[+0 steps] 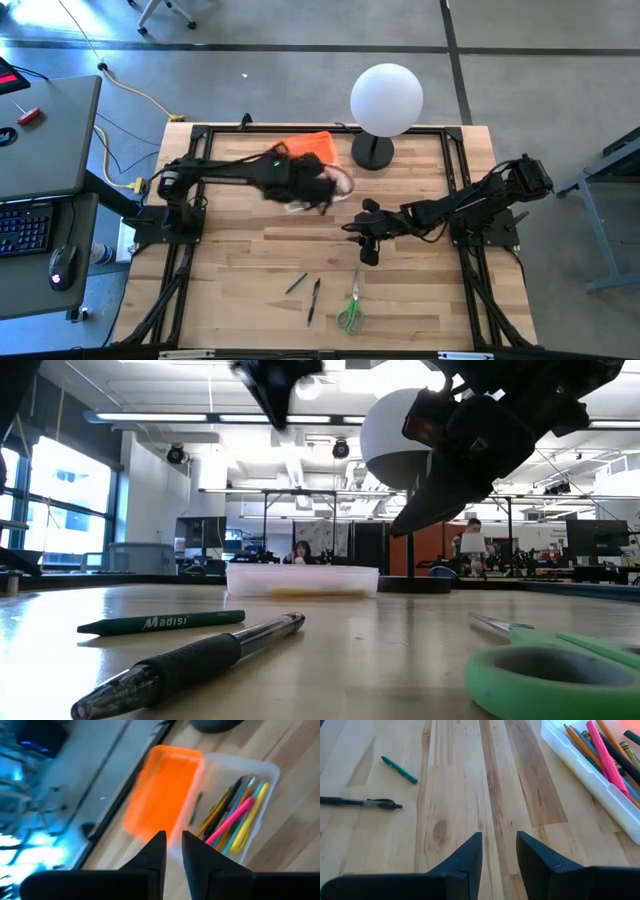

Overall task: Pick & place school supplies into a supply box
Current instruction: Put the green crayon into the transparent supply box

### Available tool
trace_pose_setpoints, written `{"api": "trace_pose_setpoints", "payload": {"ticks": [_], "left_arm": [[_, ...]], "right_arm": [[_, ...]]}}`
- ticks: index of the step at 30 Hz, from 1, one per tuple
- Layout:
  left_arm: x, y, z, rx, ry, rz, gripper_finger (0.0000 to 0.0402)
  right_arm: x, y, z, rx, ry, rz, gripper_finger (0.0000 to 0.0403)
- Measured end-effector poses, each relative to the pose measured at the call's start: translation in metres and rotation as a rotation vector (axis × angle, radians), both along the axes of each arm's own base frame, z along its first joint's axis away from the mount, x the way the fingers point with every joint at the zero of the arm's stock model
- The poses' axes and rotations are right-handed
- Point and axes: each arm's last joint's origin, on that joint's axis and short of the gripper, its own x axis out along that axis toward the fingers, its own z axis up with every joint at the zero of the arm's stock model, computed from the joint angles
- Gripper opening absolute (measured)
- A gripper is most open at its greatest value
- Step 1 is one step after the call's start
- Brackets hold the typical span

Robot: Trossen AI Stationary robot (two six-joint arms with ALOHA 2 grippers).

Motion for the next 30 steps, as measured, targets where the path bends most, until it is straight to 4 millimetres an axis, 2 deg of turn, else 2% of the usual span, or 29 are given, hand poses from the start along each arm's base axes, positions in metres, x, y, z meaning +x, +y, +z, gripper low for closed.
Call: {"api": "trace_pose_setpoints", "payload": {"ticks": [3,6,8,11,15,19,22,26,30], "left_arm": [[-0.016,-0.031,0.015,0.015,-0.073,0.014,0.0102],[-0.029,-0.067,0.019,-0.015,-0.135,-0.090,0.0114],[-0.043,-0.091,0.016,-0.012,-0.124,-0.115,0.0121],[-0.054,-0.127,0.000,-0.025,-0.168,-0.134,0.0130],[-0.073,-0.170,-0.032,-0.070,-0.261,-0.106,0.0136],[-0.086,-0.204,-0.083,-0.125,-0.443,-0.082,0.0136],[-0.089,-0.221,-0.121,-0.153,-0.590,-0.125,0.0136],[-0.091,-0.226,-0.165,-0.202,-0.704,-0.168,0.0136],[-0.094,-0.216,-0.197,-0.228,-0.780,-0.162,0.0136]], "right_arm": [[0.000,0.000,0.000,0.000,-0.001,0.002,0.0099],[-0.001,0.004,0.000,-0.002,-0.001,0.013,0.0099],[-0.001,0.007,0.000,-0.002,-0.001,0.025,0.0099],[-0.002,0.011,0.000,-0.017,-0.003,0.054,0.0099],[-0.003,0.019,0.001,-0.035,-0.014,0.095,0.0099],[-0.004,0.024,0.002,-0.034,-0.027,0.116,0.0099],[-0.004,0.028,0.003,-0.036,-0.039,0.132,0.0099],[-0.004,0.031,0.004,-0.035,-0.045,0.143,0.0099],[-0.005,0.033,0.004,-0.034,-0.051,0.149,0.0099]]}}
